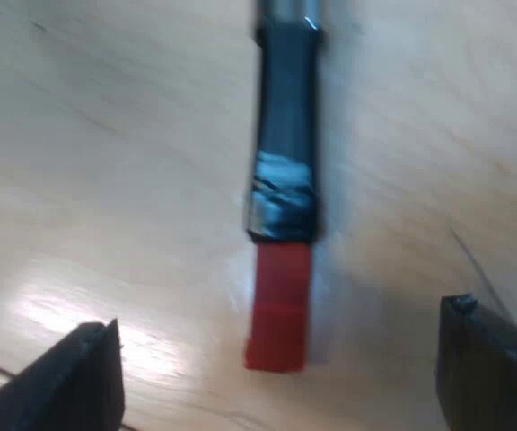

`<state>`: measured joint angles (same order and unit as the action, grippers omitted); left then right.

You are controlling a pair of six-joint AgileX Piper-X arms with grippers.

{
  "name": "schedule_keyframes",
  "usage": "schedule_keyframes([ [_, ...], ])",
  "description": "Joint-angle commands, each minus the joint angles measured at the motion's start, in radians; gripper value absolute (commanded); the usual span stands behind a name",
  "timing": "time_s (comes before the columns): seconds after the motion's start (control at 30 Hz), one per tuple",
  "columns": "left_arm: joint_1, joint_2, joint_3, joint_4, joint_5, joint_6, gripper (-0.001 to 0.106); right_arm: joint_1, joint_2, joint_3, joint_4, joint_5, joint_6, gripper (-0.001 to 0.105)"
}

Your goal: Grind coffee beans and then tamp

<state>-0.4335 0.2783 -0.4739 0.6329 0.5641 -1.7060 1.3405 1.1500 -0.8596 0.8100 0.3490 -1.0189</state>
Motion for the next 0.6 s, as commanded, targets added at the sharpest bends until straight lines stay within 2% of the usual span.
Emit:
schedule_keyframes([
  [0.03, -0.005, -0.007, 0.000, -0.003, -0.009, 0.004, 0.079, -0.003, -0.024, -0.028, 0.010, 0.000, -0.072, 0.072],
  [0.2, -0.005, -0.007, 0.000, -0.003, -0.009, 0.004, 0.079, -0.003, -0.068, -0.078, 0.010, 0.013, -0.218, 0.072],
  [0.47, -0.005, -0.007, 0.000, -0.003, -0.016, 0.004, 0.079, -0.003, -0.123, -0.095, -0.045, 0.022, -0.269, 0.072],
  [0.53, -0.005, -0.007, 0.000, -0.003, -0.047, 0.002, 0.079, 0.000, -0.130, -0.095, -0.061, 0.036, -0.290, 0.072],
  [0.57, -0.005, -0.007, 0.000, 0.005, -0.095, 0.000, 0.079, 0.003, -0.131, -0.095, -0.071, 0.044, -0.302, 0.072],
  [0.6, -0.005, -0.007, 0.000, 0.007, -0.110, 0.001, 0.079, 0.004, -0.131, -0.095, -0.082, 0.045, -0.317, 0.072],
])
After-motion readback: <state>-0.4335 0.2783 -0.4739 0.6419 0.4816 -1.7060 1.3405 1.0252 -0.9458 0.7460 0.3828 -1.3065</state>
